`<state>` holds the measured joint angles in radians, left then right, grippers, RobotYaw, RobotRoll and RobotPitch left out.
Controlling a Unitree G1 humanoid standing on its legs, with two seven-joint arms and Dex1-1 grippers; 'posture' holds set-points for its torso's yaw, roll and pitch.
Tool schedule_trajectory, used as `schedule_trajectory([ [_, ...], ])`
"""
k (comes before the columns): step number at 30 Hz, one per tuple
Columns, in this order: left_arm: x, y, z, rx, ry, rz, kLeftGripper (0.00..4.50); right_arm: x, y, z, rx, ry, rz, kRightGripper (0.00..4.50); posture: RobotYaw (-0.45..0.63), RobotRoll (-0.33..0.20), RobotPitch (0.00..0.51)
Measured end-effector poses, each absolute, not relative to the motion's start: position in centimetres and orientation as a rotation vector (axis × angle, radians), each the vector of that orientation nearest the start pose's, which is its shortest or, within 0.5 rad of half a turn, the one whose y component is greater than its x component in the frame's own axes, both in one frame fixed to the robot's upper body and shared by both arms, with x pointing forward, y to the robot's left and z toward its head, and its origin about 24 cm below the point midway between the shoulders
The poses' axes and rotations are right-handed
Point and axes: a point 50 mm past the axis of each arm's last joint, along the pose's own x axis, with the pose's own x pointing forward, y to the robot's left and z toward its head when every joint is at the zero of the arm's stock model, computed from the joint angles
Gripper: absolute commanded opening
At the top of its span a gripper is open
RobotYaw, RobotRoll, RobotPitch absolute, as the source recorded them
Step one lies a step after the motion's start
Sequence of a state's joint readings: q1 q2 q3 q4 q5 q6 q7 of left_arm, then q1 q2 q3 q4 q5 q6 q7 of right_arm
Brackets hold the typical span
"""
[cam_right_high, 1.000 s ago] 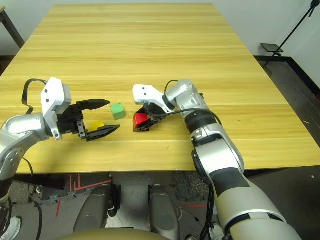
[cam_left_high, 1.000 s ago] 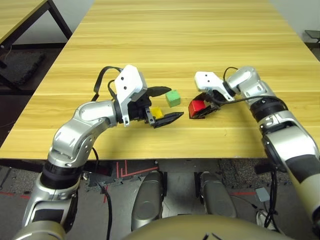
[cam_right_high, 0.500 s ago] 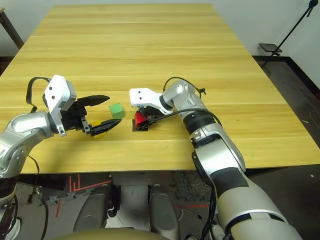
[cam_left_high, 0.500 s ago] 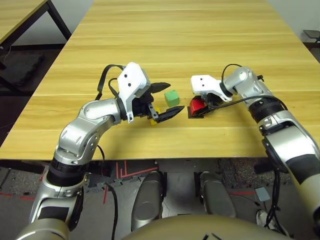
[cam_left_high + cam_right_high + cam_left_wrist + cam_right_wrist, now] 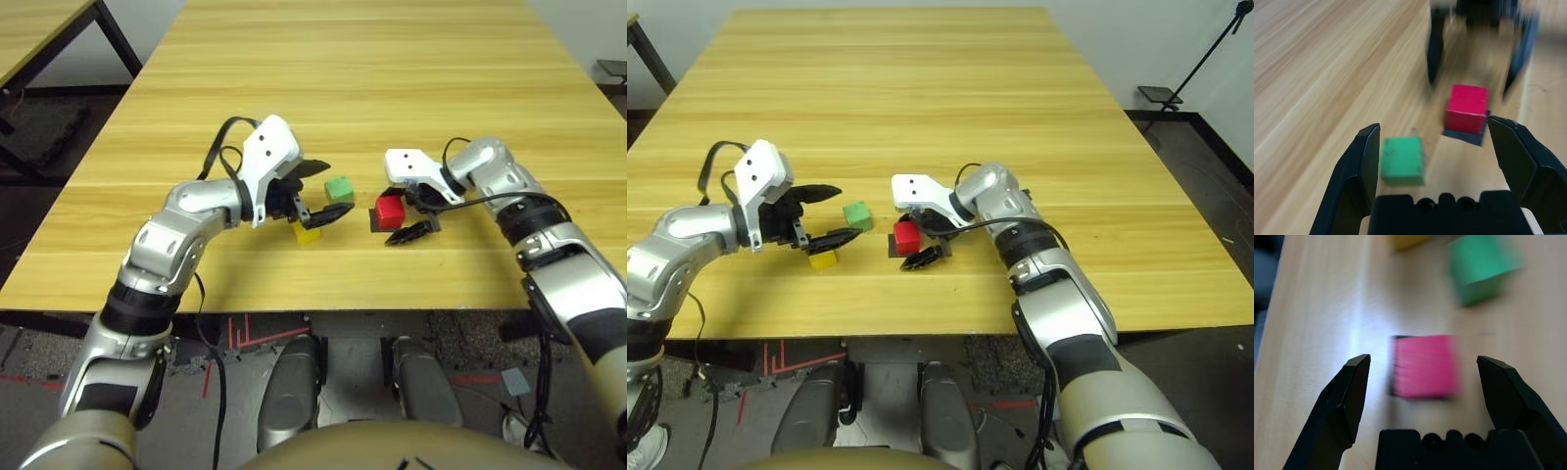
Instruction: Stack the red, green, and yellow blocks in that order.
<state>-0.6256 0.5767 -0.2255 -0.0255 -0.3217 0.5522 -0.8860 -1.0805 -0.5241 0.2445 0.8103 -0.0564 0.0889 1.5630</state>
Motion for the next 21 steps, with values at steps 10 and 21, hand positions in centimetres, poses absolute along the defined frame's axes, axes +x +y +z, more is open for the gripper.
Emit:
schedule_trajectory([
  [10, 33.9, 13.9, 12.4, 0.387, 0.304, -1.101, 4.5, 35.9, -21.9, 24.7, -0.549, 0.255, 1.202, 4.47, 0.16, -0.182, 0.054],
  [21, 36.1, 13.7, 10.7, 0.426, 0.345, -1.044, 4.5, 34.2, -21.0, 23.7, -0.453, 0.225, 1.167, 4.47, 0.12, -0.156, 0.061],
])
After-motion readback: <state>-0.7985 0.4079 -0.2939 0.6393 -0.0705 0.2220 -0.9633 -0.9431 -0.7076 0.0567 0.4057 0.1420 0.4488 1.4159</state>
